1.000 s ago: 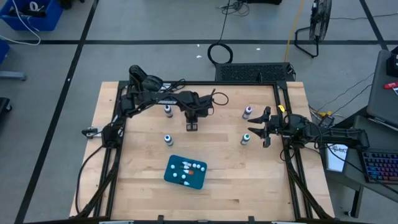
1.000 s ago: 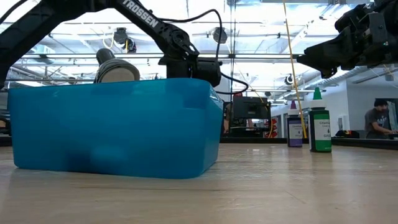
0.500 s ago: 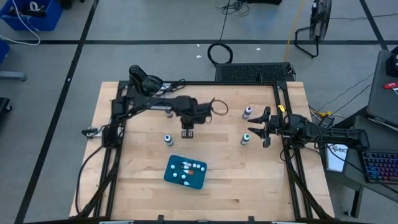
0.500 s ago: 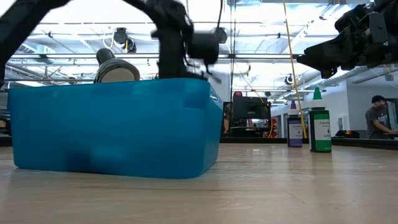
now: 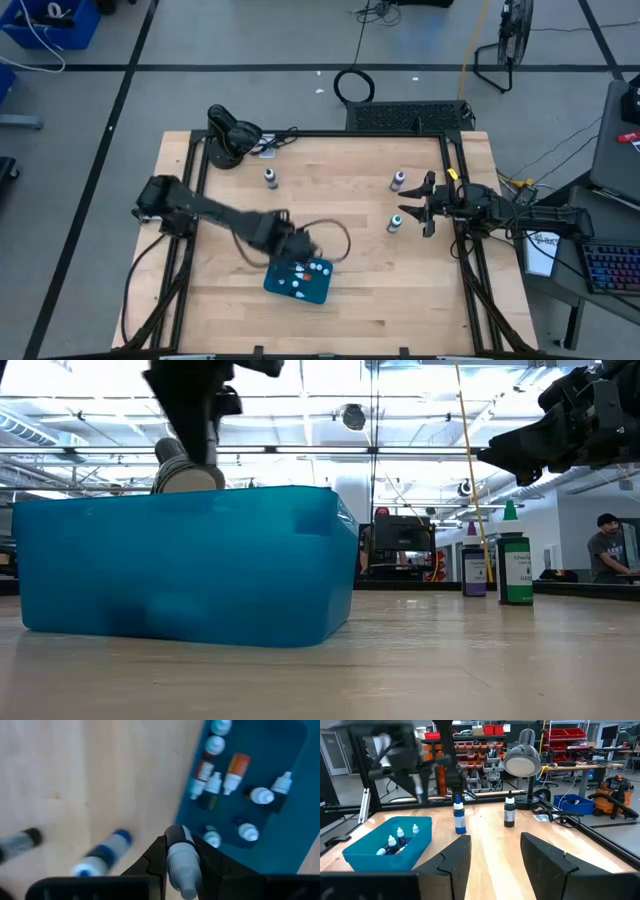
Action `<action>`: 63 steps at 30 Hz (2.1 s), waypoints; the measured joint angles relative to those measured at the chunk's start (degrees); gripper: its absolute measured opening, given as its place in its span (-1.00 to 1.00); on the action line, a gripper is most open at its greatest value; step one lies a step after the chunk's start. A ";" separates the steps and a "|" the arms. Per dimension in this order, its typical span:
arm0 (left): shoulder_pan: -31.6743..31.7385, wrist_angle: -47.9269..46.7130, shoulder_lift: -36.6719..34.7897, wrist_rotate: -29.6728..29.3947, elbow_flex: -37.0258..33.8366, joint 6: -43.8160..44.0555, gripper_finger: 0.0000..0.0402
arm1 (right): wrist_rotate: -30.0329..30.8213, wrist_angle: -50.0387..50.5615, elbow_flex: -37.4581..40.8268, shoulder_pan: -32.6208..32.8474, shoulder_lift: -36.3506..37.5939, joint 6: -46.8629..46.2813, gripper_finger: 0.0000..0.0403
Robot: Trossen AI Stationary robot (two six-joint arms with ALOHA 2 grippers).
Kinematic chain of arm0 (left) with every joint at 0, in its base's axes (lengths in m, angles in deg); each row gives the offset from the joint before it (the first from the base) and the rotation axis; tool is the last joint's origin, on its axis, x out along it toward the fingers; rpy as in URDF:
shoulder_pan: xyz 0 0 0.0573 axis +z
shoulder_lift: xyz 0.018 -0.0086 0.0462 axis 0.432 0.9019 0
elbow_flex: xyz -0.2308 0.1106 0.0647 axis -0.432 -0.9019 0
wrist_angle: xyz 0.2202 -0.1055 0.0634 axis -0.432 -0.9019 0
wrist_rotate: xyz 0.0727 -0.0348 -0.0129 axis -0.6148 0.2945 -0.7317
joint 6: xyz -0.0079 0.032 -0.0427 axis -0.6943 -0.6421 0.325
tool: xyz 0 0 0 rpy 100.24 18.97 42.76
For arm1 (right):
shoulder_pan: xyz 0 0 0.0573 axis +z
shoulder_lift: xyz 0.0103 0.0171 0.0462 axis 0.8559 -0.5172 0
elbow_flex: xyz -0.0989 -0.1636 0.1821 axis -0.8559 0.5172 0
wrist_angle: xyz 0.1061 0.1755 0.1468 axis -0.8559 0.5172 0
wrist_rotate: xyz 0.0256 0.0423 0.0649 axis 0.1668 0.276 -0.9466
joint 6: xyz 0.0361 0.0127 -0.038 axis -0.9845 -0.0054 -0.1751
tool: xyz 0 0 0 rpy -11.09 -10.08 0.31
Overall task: Pick & Place food coloring
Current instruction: Put the small purple coloring bottle into the blue bin, then put the large blue coloring bottle into the blue bin
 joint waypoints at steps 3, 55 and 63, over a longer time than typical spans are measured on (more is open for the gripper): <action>-2.06 4.35 0.32 0.64 -5.20 3.38 -0.69 | -0.01 0.01 0.00 -0.01 -0.01 0.00 -0.21; 1.47 36.22 0.52 10.88 -27.37 8.82 0.07 | -0.01 0.03 0.00 0.01 0.00 0.00 -0.21; 1.53 34.23 0.48 10.85 -25.56 8.79 0.07 | -0.01 0.03 0.00 -0.01 0.01 0.00 -0.21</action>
